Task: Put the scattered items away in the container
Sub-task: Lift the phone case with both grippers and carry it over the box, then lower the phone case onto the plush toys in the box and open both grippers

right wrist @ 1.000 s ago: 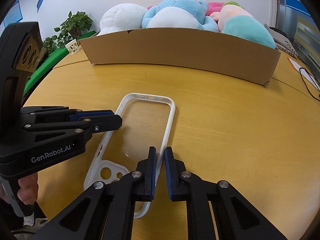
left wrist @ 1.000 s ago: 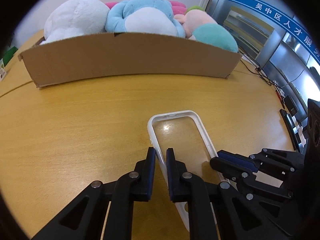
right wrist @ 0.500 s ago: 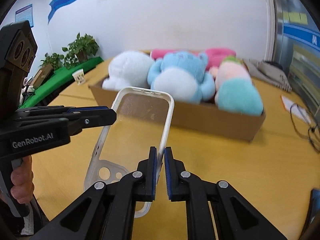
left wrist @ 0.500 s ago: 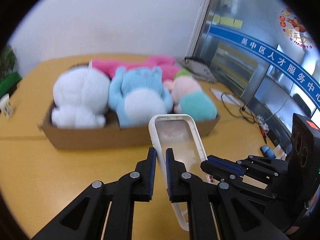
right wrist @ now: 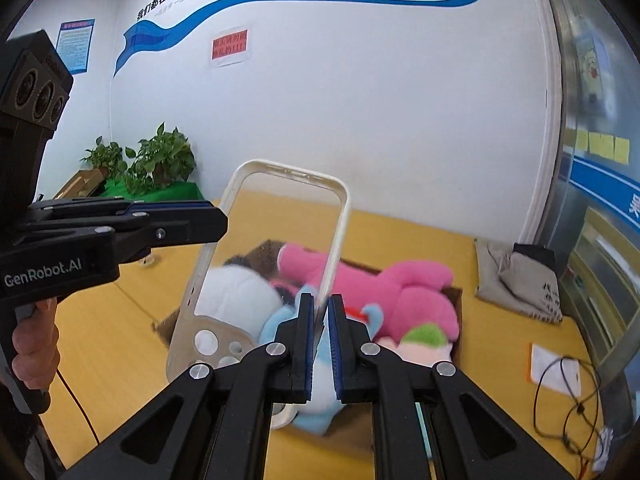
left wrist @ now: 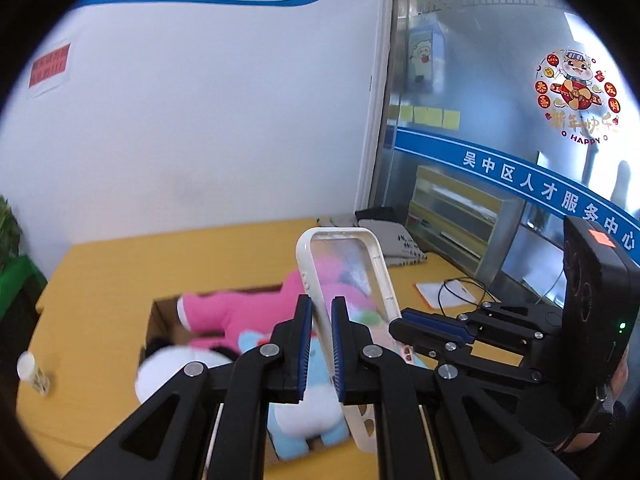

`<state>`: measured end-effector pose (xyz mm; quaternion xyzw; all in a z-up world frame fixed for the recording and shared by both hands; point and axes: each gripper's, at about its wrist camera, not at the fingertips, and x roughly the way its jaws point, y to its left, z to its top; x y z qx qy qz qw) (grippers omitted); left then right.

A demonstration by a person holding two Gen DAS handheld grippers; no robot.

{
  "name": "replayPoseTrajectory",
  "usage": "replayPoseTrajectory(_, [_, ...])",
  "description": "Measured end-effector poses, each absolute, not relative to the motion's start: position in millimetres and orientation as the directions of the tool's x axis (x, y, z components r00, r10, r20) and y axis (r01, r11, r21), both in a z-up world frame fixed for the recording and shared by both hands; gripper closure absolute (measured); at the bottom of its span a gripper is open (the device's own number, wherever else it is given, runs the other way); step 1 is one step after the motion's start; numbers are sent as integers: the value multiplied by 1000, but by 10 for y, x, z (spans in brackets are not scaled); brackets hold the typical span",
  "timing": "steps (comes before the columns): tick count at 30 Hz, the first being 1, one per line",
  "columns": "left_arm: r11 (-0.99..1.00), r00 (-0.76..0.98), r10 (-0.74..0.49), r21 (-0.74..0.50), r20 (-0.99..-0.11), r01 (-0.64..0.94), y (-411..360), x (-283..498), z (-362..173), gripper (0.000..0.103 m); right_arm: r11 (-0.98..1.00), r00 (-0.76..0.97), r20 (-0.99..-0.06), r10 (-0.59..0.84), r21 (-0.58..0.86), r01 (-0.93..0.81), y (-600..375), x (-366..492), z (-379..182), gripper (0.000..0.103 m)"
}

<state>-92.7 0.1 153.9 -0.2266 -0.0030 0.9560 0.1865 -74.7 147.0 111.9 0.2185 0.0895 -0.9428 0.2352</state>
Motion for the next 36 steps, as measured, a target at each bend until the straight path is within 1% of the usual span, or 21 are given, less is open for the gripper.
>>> replayPoseTrajectory(4, [-923,-832,369,-54,-414,-382,35,-1227,1700,95,-877,-801,-457,-387,-87,473,1413,-1092,1331,95])
replayPoseTrajectory(7, [-919,-814,381,-80,-438,-387,27,-1504,1665,95,-885,-809,-468,-354,-112,452,1373,-1406,1372,95])
replayPoseTrajectory(8, [-919,-809,382,-88,-446,-385,18,-1595,1638,95,-887,-813,-472,-340,-126,444,1356,-1516,1353,95])
replayPoseTrajectory(13, [-929,-798,357,-98,-486,-356,26,-2059,1395,96,-885,-774,-540,-331,-106,453,1270,-1998,1110,96])
replayPoseTrajectory(16, [-925,-771,374,-142,-516,-353,-33,-2389,1169,96,-889,-751,-579,-318,-93,449,1221,-2264,921,96])
replayPoseTrajectory(18, [-929,-751,366,-165,-550,-332,-67,-2624,979,96,-892,-729,-613,-306,-83,443,1196,-2470,769,96])
replayPoseTrajectory(20, [-938,-727,339,-158,-598,-307,-65,-2875,725,96,-897,-697,-655,-294,-62,437,1172,-2691,582,95])
replayPoseTrajectory(22, [-954,-690,287,-135,-664,-266,-72,-3155,404,95,-906,-669,-698,-254,-71,418,1133,-2940,358,95])
replayPoseTrajectory(23, [-961,-649,266,-141,-713,-239,-90,-3318,213,99,-910,-656,-715,-240,-71,410,1125,-3062,250,96])
replayPoseTrajectory(25, [-974,-554,207,-117,-807,-194,-71,-3567,-188,101,-920,-596,-772,-221,-39,390,1085,-3334,-8,99])
replayPoseTrajectory(26, [-979,-542,178,-91,-822,-183,-43,-3600,-300,102,-920,-572,-789,-222,-24,390,1060,-3416,-97,99])
replayPoseTrajectory(27, [-979,-547,177,-88,-818,-184,-26,-3594,-343,102,-919,-568,-795,-213,-34,392,1026,-3436,-137,99])
replayPoseTrajectory(29, [-968,-530,235,-145,-815,-206,-4,-3561,-360,103,-908,-587,-791,-172,-104,406,925,-3394,-189,98])
replayPoseTrajectory(30, [-968,-534,233,-142,-813,-207,7,-3539,-348,103,-906,-585,-793,-171,-107,409,916,-3384,-194,98])
replayPoseTrajectory(36, [-969,-535,233,-146,-812,-200,7,-3408,-307,102,-916,-559,-799,-220,-28,400,1014,-3401,-142,98])
